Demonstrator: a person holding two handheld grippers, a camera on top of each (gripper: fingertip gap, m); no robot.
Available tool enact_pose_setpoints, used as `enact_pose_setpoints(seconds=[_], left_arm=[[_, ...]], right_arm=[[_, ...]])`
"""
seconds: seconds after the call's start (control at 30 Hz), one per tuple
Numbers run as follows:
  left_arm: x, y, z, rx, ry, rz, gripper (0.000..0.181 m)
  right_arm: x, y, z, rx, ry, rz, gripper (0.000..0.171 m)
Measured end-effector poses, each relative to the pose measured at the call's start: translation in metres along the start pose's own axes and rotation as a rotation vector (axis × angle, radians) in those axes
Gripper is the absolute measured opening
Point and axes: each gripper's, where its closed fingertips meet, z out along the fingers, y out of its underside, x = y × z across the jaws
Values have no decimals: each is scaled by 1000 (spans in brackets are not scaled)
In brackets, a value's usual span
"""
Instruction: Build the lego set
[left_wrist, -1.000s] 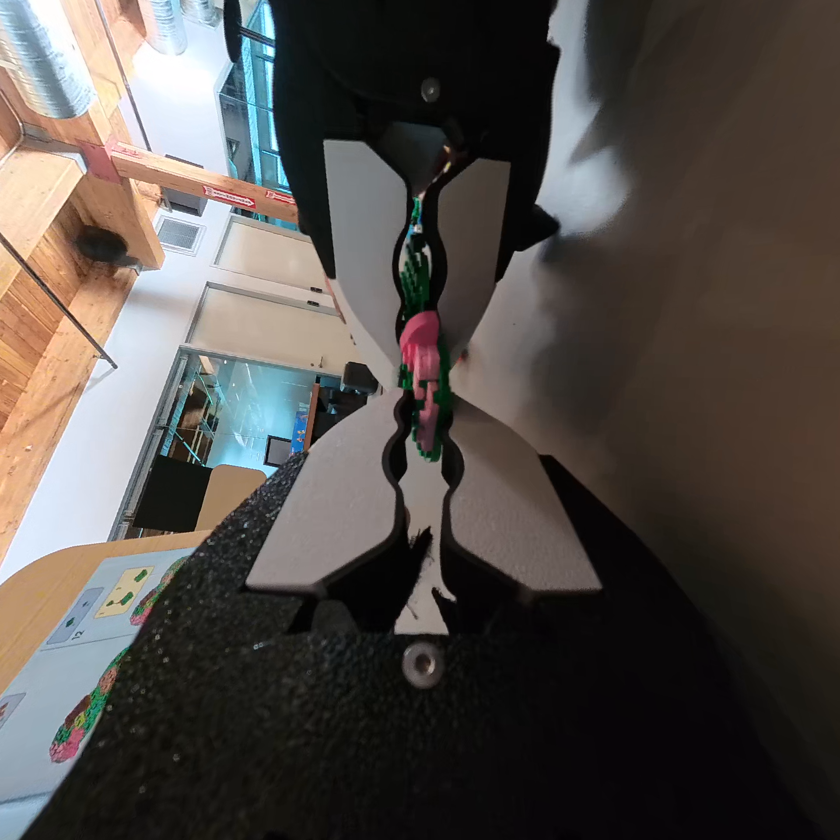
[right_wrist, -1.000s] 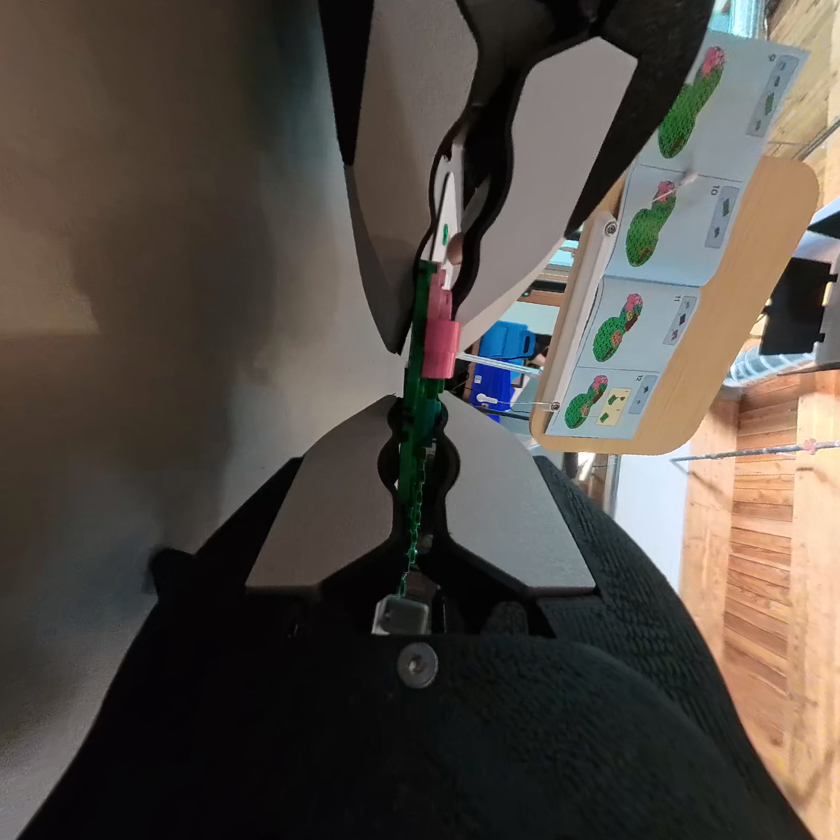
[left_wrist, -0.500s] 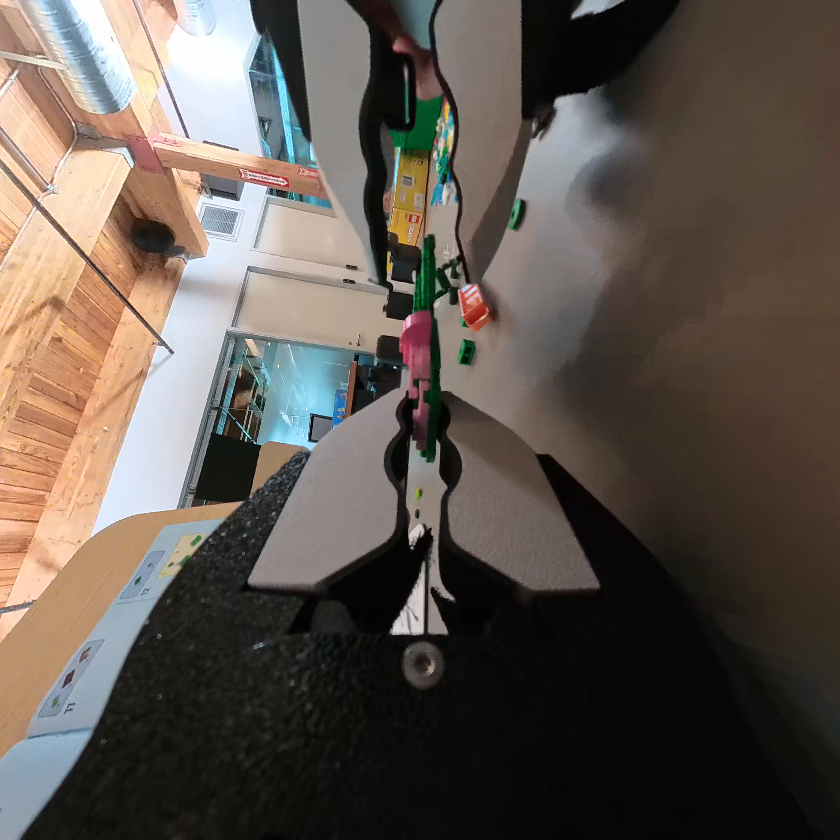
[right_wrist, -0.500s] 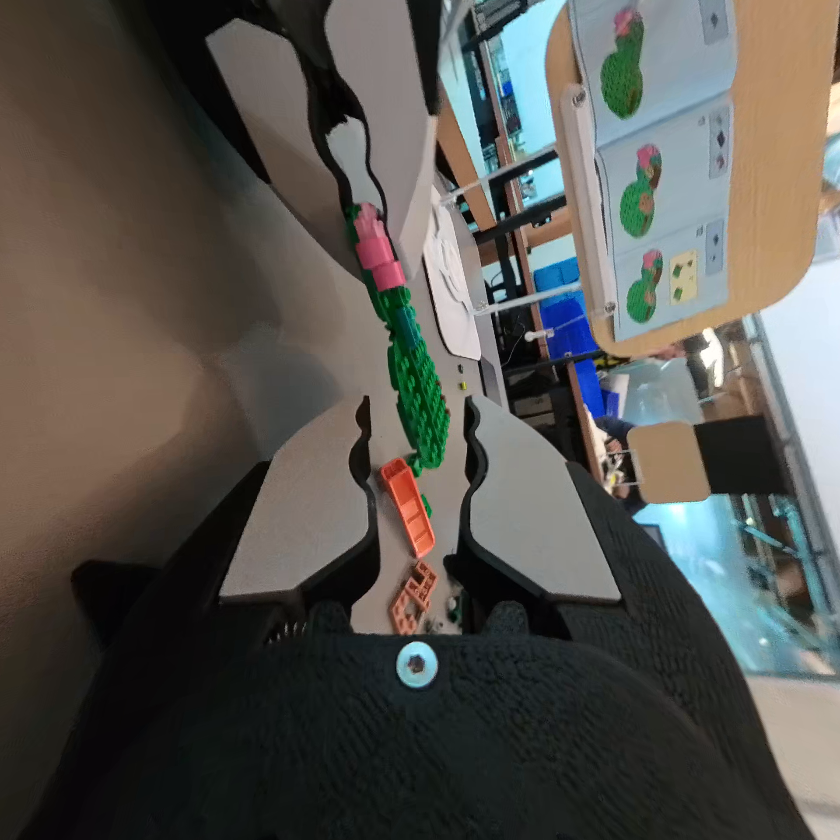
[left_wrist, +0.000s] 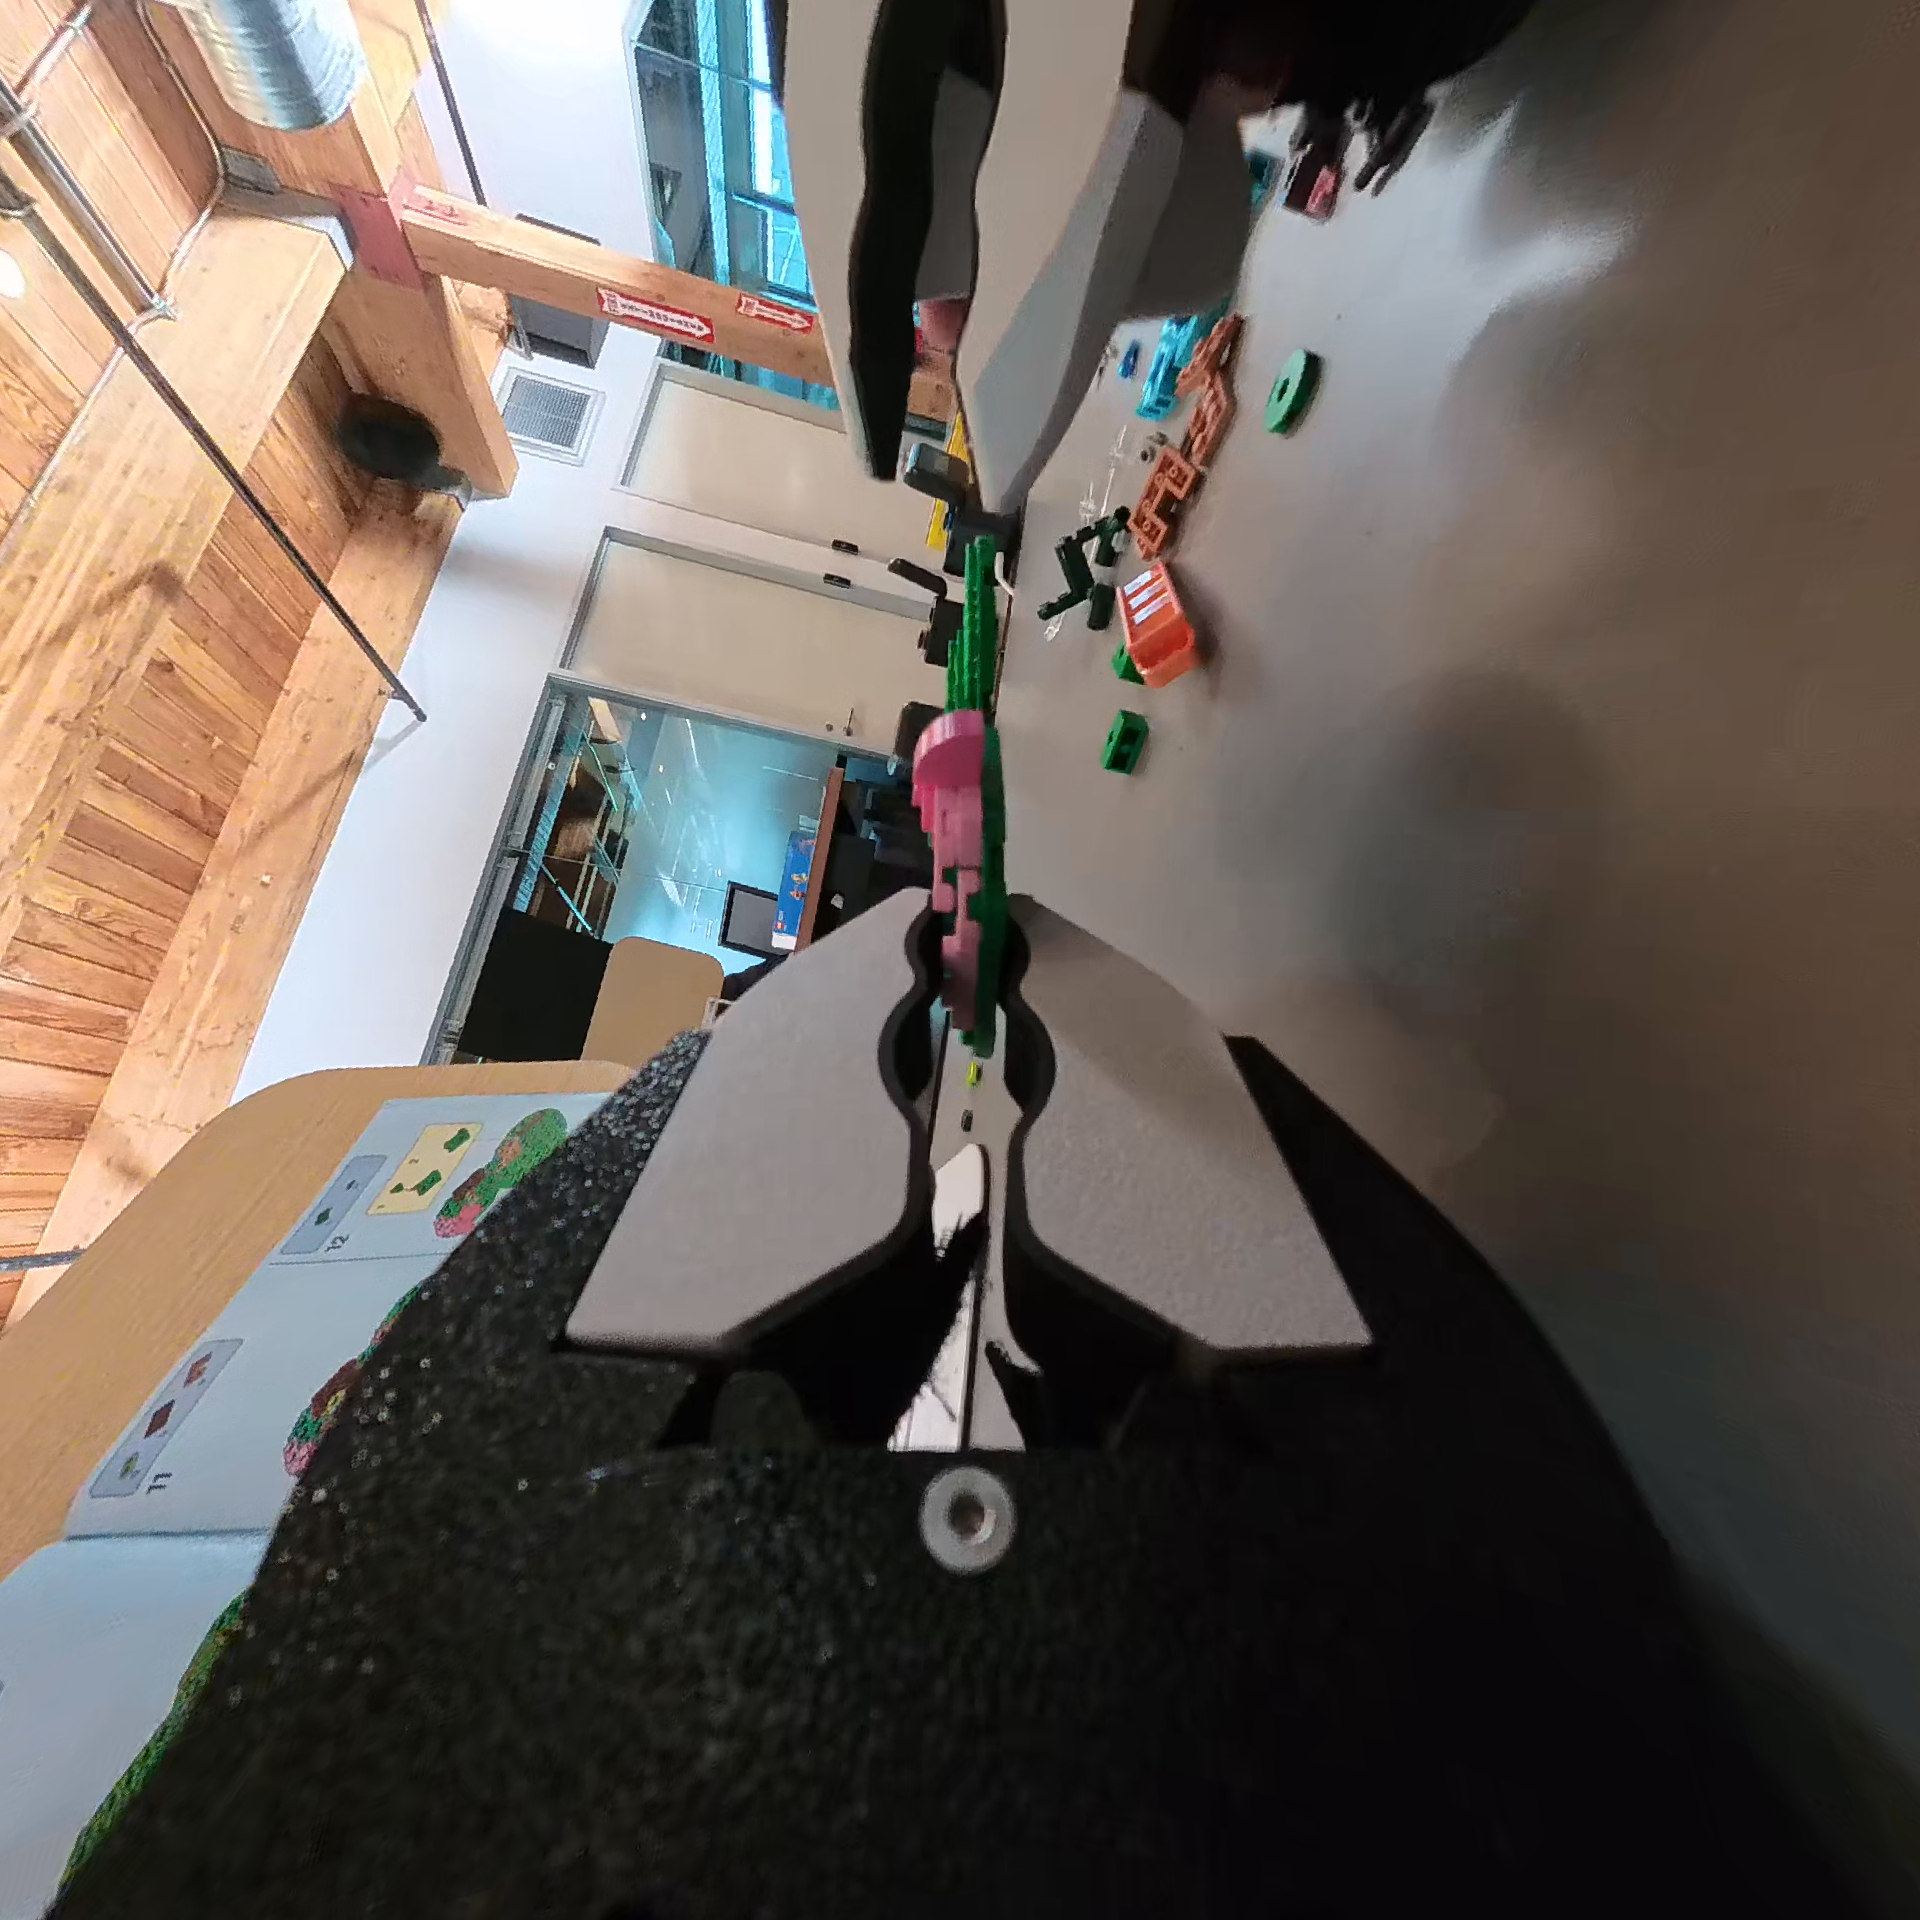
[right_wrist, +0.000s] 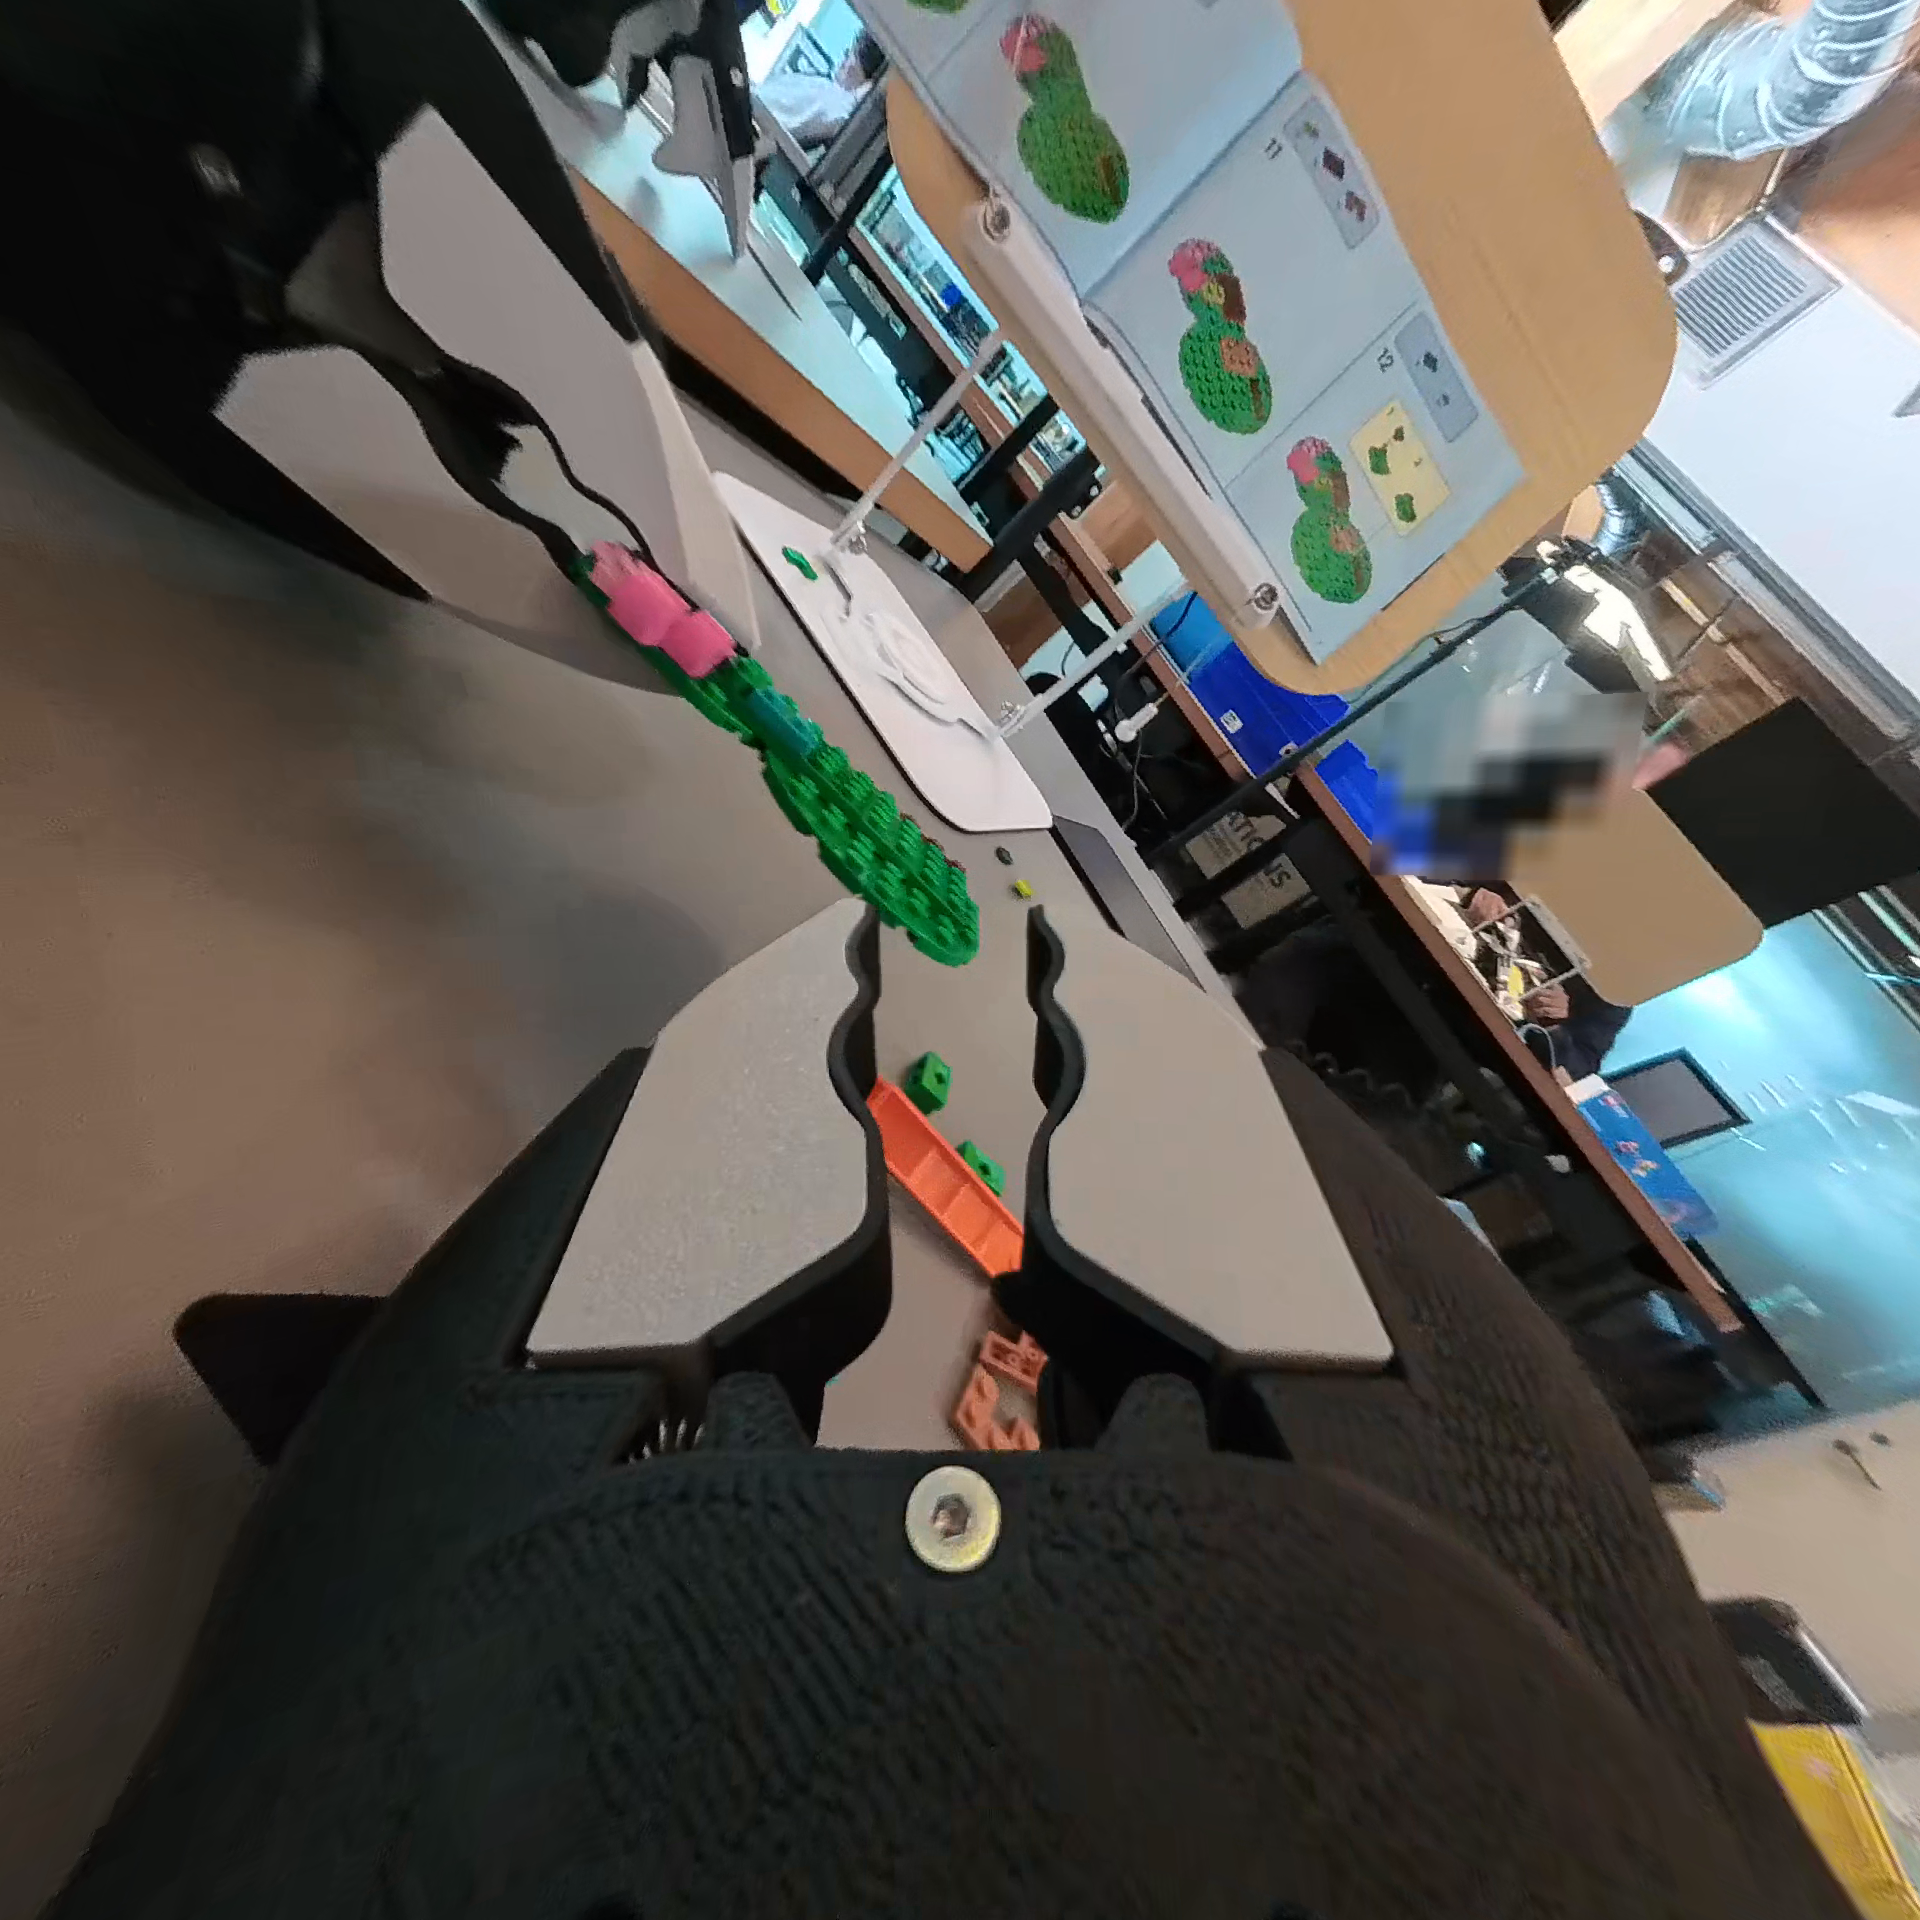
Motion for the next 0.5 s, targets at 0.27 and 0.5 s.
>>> enact_pose_setpoints(seconds=[0.27,0.5], left_arm=[[-3,4,0,-13,-17,-21,8],[-2,5,0,-14,-12,-26,8]], right_arm=[[-18,-20,-2,74,-14,-95,22],[-21,-36,-4,153,43,-189,16]])
